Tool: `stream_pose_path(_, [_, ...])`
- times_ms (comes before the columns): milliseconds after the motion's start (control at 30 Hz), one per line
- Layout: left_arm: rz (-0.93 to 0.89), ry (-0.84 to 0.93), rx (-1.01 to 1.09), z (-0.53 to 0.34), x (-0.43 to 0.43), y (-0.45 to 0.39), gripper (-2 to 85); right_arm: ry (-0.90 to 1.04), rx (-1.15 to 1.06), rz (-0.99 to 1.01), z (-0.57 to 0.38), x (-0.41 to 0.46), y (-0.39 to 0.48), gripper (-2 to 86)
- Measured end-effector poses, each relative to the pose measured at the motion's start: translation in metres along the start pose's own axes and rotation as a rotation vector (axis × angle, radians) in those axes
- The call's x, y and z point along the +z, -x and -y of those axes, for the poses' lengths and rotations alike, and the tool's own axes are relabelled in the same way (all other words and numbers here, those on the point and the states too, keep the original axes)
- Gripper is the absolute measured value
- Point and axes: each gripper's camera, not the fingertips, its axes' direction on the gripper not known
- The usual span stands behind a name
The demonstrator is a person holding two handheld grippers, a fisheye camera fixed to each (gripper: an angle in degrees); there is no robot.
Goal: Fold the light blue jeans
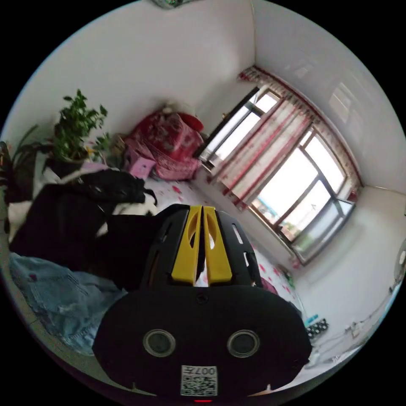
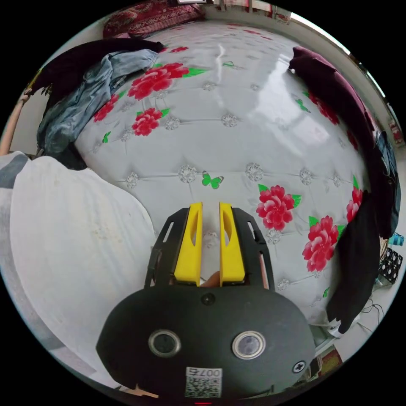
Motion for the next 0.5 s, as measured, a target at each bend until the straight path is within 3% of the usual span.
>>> stream_pose_path(67, [0.111,-0.075,0.033,0.007,-0.003,0.000,2.7,-0.033,0.019,0.023,0.001,-0.007,-0.002,8.5])
stream_pose_path(167, [0.312,0.088,0.046,-0.029,0.021,0.020,6.6,-0.077,0.059,0.116,-0.001,-0.013,-0.005,8.4])
stream_pose_path(300, [0.564,0.311,0.016,-0.145,0.037,0.067,8.3,-0.055,0.051,0.148,-0.015,-0.015,-0.010,8.4])
stream_pose_path(500, [0.731,0.409,0.044,-0.253,0.012,0.097,11.7,-0.058,0.080,0.167,-0.040,-0.031,-0.034,8.3])
